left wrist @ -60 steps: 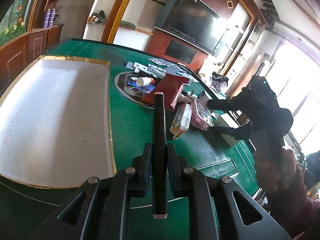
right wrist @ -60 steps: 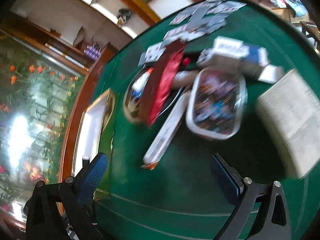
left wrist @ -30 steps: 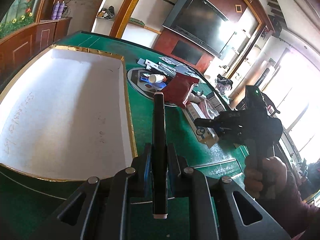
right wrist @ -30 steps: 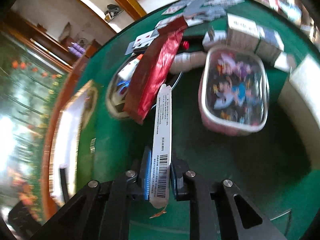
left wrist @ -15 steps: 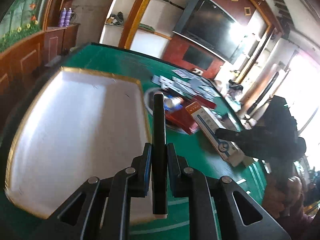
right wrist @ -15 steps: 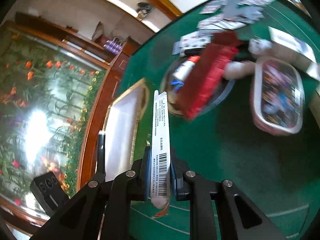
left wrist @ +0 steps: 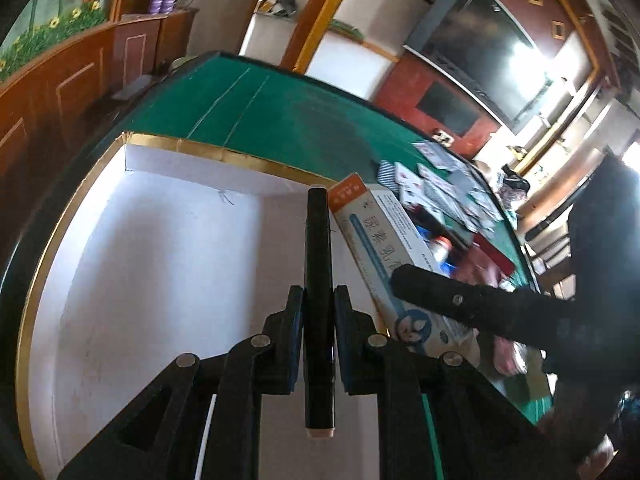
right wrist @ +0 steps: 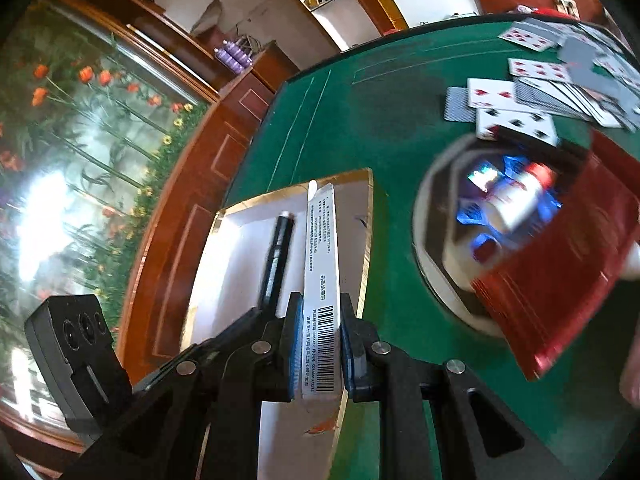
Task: Organize objects
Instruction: 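Lower the white box into the white tray with the right gripper while the left releases the marker there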
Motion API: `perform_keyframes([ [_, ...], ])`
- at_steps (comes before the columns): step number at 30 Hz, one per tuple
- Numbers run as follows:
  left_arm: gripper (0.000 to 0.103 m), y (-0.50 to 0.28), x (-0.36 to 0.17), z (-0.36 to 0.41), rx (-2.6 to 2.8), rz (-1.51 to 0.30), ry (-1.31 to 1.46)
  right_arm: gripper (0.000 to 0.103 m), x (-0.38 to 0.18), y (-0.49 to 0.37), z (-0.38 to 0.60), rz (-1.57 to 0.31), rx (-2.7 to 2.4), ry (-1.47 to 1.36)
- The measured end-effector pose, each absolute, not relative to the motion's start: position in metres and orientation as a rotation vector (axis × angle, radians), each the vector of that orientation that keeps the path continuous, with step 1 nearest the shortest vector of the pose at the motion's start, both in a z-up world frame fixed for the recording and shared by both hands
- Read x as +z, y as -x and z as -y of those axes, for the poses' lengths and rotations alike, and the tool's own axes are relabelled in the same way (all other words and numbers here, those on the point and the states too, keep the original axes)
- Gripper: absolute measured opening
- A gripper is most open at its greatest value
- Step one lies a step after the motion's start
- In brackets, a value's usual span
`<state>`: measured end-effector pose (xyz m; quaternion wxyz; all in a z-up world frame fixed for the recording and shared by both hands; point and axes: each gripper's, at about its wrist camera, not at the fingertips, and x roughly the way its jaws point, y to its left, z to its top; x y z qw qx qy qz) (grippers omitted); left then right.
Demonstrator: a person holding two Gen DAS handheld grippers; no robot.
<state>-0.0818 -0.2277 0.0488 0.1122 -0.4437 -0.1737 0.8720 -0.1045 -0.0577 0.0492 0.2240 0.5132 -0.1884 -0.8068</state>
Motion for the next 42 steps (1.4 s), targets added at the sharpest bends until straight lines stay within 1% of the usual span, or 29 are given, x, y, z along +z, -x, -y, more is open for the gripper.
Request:
perform_keyframes([
  [7, 0.014, 0.101, 0.026, 0.232, 2.560, 0.578, 1.349, 0.018, 0.032, 0.126, 0.083, 0.392, -2.286, -1.461],
  [9, 0.014, 0.103, 0.022, 0.231, 2.558, 0.574, 1.349, 0.018, 0.029, 0.128, 0.084, 0.371, -2.305, -1.462],
  [11, 0.016, 0.104, 0.018, 0.232, 2.550, 0.589, 1.344, 0.020, 0.028, 0.129, 0.083, 0.367, -2.311, -1.461],
  [12, 0.023, 0.105, 0.017, 0.233, 2.547, 0.599, 1.343, 0.020, 0.027, 0.129, 0.083, 0.366, -2.317, -1.457],
  [13, 0.032, 0.106, 0.016, 0.234, 2.549, 0.613, 1.343, 0.021, 0.027, 0.129, 0.081, 0.373, -2.322, -1.454],
  [14, 0.036, 0.106, 0.016, 0.235, 2.558, 0.625, 1.343, 0.025, 0.026, 0.130, 0.078, 0.394, -2.327, -1.461],
  [16, 0.052, 0.104, 0.016, 0.240, 2.563, 0.675, 1.332, 0.031, 0.024, 0.132, 0.069, 0.469, -2.300, -1.460],
  [17, 0.056, 0.104, 0.016, 0.244, 2.564, 0.698, 1.323, 0.037, 0.024, 0.132, 0.063, 0.514, -2.280, -1.458],
  [18, 0.063, 0.102, 0.018, 0.246, 2.568, 0.721, 1.309, 0.042, 0.024, 0.131, 0.059, 0.533, -2.274, -1.453],
  [19, 0.066, 0.099, 0.020, 0.249, 2.577, 0.746, 1.285, 0.051, 0.027, 0.129, 0.056, 0.545, -2.273, -1.443],
  [20, 0.066, 0.095, 0.023, 0.251, 2.585, 0.760, 1.271, 0.058, 0.030, 0.125, 0.052, 0.545, -2.282, -1.429],
  [22, 0.069, 0.085, 0.030, 0.254, 2.616, 0.779, 1.228, 0.063, 0.041, 0.115, 0.045, 0.524, -2.317, -1.387],
  [23, 0.071, 0.078, 0.033, 0.255, 2.632, 0.785, 1.204, 0.068, 0.046, 0.108, 0.042, 0.506, -2.340, -1.365],
  [24, 0.075, 0.073, 0.035, 0.255, 2.645, 0.793, 1.187, 0.072, 0.050, 0.102, 0.038, 0.493, -2.361, -1.343],
  [25, 0.078, 0.067, 0.035, 0.255, 2.657, 0.809, 1.175, 0.078, 0.055, 0.094, 0.031, 0.482, -2.385, -1.316],
  [26, 0.079, 0.062, 0.034, 0.255, 2.661, 0.828, 1.174, 0.082, 0.058, 0.088, 0.028, 0.480, -2.400, -1.300],
  [27, 0.079, 0.058, 0.030, 0.256, 2.654, 0.848, 1.183, 0.083, 0.060, 0.083, 0.023, 0.479, -2.410, -1.290],
  [31, 0.079, 0.052, 0.018, 0.262, 2.607, 0.952, 1.231, 0.083, 0.064, 0.059, -0.003, 0.481, -2.438, -1.267],
  [35, 0.079, 0.042, 0.008, 0.262, 2.593, 0.989, 1.281, 0.084, 0.060, 0.036, -0.026, 0.509, -2.440, -1.265],
  [39, 0.079, 0.029, 0.009, 0.257, 2.592, 0.972, 1.280, 0.085, 0.056, 0.015, -0.048, 0.551, -2.440, -1.262],
  [42, 0.079, 0.019, 0.008, 0.253, 2.579, 0.953, 1.285, 0.085, 0.057, -0.002, -0.062, 0.544, -2.452, -1.238],
])
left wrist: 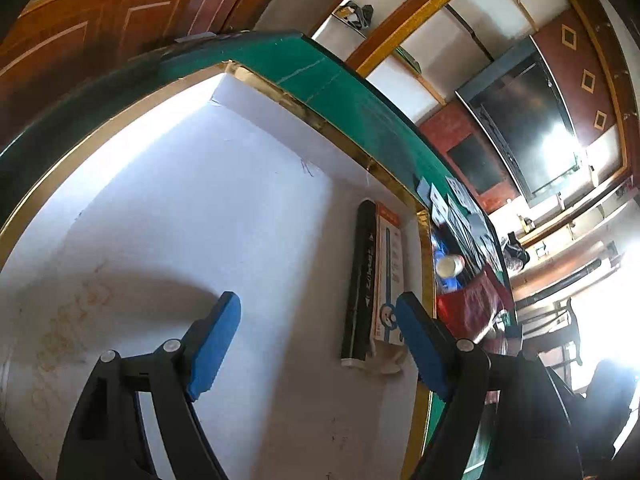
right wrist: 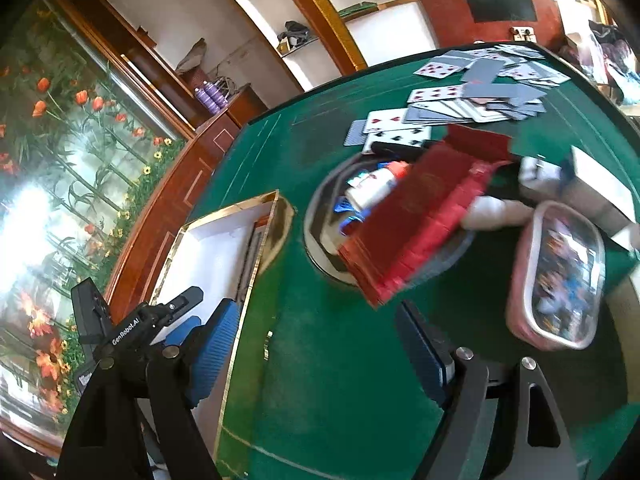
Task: Organize objects
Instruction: 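Lower the white box into the white tray with the right gripper while the left releases the marker there, then move the open left gripper over the red foil pouch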
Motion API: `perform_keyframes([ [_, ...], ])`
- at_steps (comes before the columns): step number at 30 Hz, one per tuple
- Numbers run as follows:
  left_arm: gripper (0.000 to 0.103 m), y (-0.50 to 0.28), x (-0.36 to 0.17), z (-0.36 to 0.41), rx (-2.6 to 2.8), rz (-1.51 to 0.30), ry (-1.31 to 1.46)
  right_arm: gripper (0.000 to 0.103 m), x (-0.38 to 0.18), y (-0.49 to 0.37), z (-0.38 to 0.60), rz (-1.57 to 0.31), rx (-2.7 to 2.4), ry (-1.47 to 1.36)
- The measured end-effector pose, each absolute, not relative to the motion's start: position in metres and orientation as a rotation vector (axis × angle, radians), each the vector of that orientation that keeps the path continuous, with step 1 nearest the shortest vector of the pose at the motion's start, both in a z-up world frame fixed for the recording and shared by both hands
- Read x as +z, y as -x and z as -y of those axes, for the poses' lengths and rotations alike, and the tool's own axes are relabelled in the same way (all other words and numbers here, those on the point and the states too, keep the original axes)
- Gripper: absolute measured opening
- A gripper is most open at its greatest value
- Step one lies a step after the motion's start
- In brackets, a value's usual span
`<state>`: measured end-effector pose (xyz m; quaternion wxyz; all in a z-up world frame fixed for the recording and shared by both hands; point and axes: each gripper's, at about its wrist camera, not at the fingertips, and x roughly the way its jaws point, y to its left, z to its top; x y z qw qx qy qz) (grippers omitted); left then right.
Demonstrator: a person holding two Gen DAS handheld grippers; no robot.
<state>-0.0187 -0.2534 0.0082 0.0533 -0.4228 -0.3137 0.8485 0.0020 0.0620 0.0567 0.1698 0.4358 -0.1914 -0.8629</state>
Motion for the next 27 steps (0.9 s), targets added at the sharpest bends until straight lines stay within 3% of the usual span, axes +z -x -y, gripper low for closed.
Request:
perform_keyframes([
  [4, 0.079, 0.004, 0.018, 0.253, 2.599, 0.919, 1.234, 0.085, 0.068, -0.031, -0.082, 0.476, -2.514, -1.164],
  [8, 0.079, -0.011, 0.050, 0.240, 2.676, 0.790, 1.129, 0.092, 0.091, -0.060, -0.103, 0.309, -2.683, -1.035],
  [14, 0.090, -0.034, 0.098, 0.185, 2.679, 0.579, 0.987, 0.103, 0.113, -0.096, -0.134, 0.115, -3.061, -0.666],
  [20, 0.090, -0.024, 0.100, 0.117, 2.623, 0.364, 1.058, 0.103, 0.078, -0.059, -0.200, 0.431, -3.042, -0.909],
  [27, 0.090, 0.011, 0.077, 0.060, 2.563, 0.280, 1.194, 0.103, 0.063, -0.055, -0.243, 0.629, -3.011, -0.892],
])
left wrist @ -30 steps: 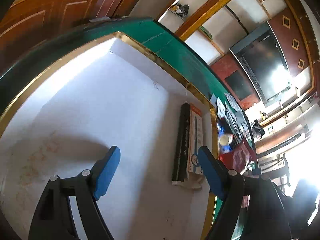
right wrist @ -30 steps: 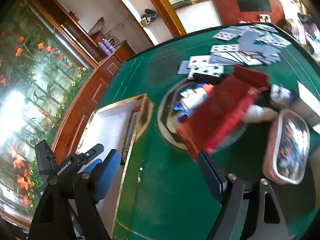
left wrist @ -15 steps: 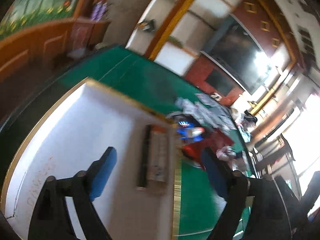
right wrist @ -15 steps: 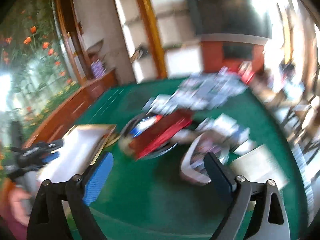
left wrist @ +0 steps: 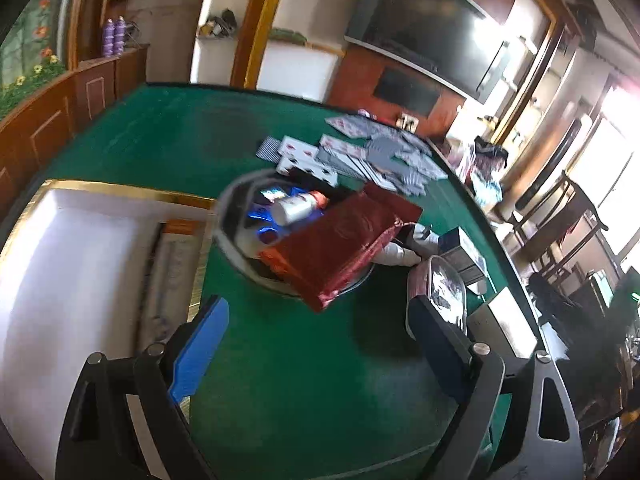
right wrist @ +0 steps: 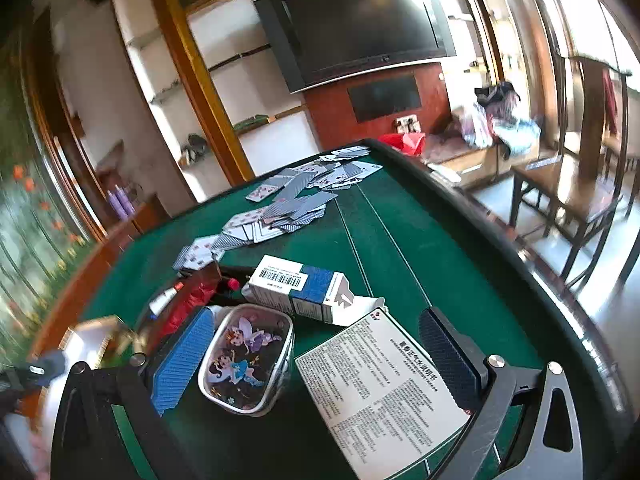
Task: Organize objects
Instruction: 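Move the open left gripper over the red foil pouch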
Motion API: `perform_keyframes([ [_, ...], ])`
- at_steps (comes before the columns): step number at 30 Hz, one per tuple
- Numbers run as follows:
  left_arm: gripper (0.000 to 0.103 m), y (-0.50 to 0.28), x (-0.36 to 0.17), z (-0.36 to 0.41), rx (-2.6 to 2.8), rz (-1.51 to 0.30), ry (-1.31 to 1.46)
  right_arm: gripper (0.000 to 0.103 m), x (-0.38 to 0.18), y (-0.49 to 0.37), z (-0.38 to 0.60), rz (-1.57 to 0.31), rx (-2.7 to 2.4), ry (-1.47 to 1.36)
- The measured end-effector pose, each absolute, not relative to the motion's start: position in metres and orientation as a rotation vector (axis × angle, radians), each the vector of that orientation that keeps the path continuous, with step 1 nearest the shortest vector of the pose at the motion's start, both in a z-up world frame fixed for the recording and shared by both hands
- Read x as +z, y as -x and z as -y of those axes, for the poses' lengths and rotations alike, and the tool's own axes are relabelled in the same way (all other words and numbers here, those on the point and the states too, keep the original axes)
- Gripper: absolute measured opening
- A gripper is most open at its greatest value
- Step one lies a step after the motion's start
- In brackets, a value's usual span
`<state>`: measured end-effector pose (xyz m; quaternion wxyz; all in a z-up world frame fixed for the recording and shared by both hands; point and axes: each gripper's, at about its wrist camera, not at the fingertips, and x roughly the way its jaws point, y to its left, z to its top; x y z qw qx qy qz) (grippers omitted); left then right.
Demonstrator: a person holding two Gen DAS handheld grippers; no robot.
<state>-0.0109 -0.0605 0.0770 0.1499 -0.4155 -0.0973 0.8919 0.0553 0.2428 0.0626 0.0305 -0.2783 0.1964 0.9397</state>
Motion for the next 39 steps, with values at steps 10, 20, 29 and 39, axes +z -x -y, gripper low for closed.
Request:
perform_keyframes([
  [10, 0.090, 0.078, 0.049, 0.008, 2.578, 0.131, 1.251, 0.103, 0.060, -0.057, -0.245, -0.673, 2.913, 0.912],
  [20, 0.090, 0.107, 0.036, -0.013, 2.547, 0.030, 1.194, 0.103, 0.056, -0.050, -0.237, -0.626, 2.918, 0.964],
  [29, 0.075, 0.088, 0.023, -0.051, 2.549, -0.348, 1.195, 0.103, 0.060, -0.053, -0.228, -0.571, 2.948, 0.949],
  [39, 0.028, 0.066, 0.041, -0.046, 2.537, -0.360, 1.201, 0.103, 0.057, -0.049, -0.232, -0.598, 2.924, 0.975],
])
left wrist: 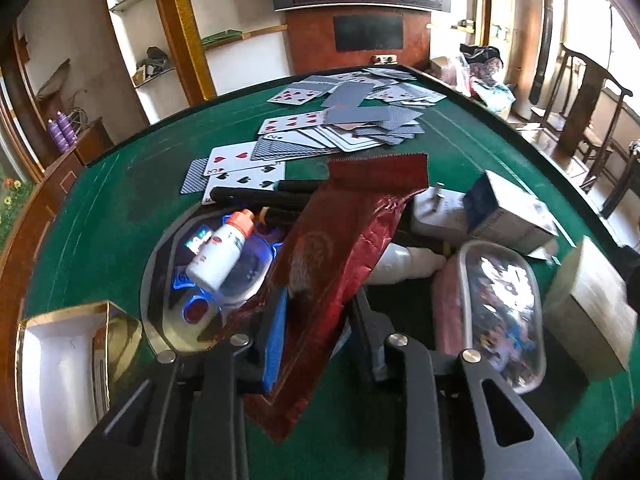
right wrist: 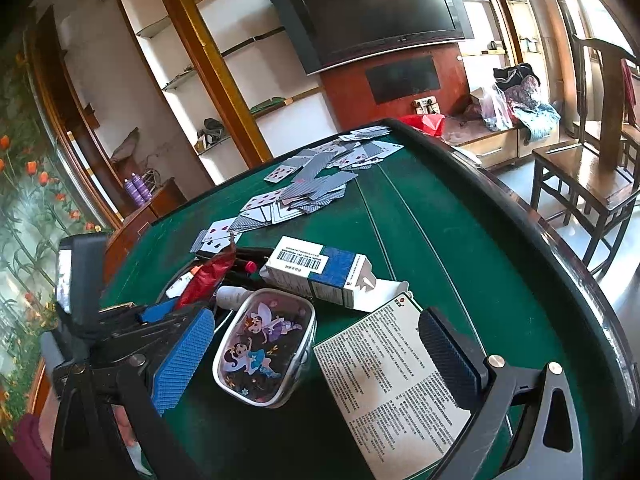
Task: Organize objects
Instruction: 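Move the open left gripper over the red foil pouch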
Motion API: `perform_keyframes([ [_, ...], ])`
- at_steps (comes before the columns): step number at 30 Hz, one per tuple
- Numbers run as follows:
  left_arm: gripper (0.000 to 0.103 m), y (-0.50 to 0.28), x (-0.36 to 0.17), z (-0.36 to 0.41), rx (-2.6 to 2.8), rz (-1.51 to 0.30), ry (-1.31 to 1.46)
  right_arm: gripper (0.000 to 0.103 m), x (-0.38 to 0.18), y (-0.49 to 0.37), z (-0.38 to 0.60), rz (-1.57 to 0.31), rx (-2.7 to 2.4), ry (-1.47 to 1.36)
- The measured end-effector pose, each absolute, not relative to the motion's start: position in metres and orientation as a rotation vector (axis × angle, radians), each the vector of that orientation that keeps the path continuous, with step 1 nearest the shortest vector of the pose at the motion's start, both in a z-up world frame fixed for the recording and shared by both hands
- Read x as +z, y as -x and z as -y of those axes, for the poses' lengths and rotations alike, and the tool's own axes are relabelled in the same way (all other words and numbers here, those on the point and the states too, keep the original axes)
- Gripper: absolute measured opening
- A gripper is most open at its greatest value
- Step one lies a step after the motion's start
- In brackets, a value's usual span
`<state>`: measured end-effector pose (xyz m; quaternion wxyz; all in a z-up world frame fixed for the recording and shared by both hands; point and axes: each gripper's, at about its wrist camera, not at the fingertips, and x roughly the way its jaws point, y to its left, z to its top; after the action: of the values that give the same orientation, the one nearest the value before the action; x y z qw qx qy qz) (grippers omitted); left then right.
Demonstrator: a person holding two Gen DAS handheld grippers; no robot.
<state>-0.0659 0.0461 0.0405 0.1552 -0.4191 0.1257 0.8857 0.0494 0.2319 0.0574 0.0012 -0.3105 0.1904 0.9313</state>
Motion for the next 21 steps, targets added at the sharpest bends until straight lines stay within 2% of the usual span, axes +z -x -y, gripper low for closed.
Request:
perform_keyframes([
  [5, 0.027, 0.044, 0.045, -0.037, 2.502, -0.296, 1.214, 0.103, 0.057, -0.048, -0.232, -0.594, 2.919, 0.983],
  [12, 0.020, 0.009, 0.060, -0.015, 2.458, -0.154, 1.210, 0.103, 0.056, -0.047, -0.229, -0.585, 2.919, 0.993],
  [15, 0.017, -0.004, 0.061, -0.011, 2.449, -0.134, 1.201, 0.103, 0.055, -0.046, -0.228, -0.577, 2.919, 1.001],
  [16, 0.010, -0.006, 0.061, -0.010, 2.447, -0.124, 1.200, 0.103, 0.055, -0.046, -0.227, -0.574, 2.918, 0.999],
  [17, 0.009, -0.008, 0.060, -0.010, 2.433, -0.109, 1.205, 0.103, 0.056, -0.047, -0.228, -0.573, 2.916, 0.997],
  [21, 0.009, -0.016, 0.058, -0.015, 2.415, -0.125, 1.204, 0.103, 0.055, -0.046, -0.229, -0.574, 2.908, 1.002],
])
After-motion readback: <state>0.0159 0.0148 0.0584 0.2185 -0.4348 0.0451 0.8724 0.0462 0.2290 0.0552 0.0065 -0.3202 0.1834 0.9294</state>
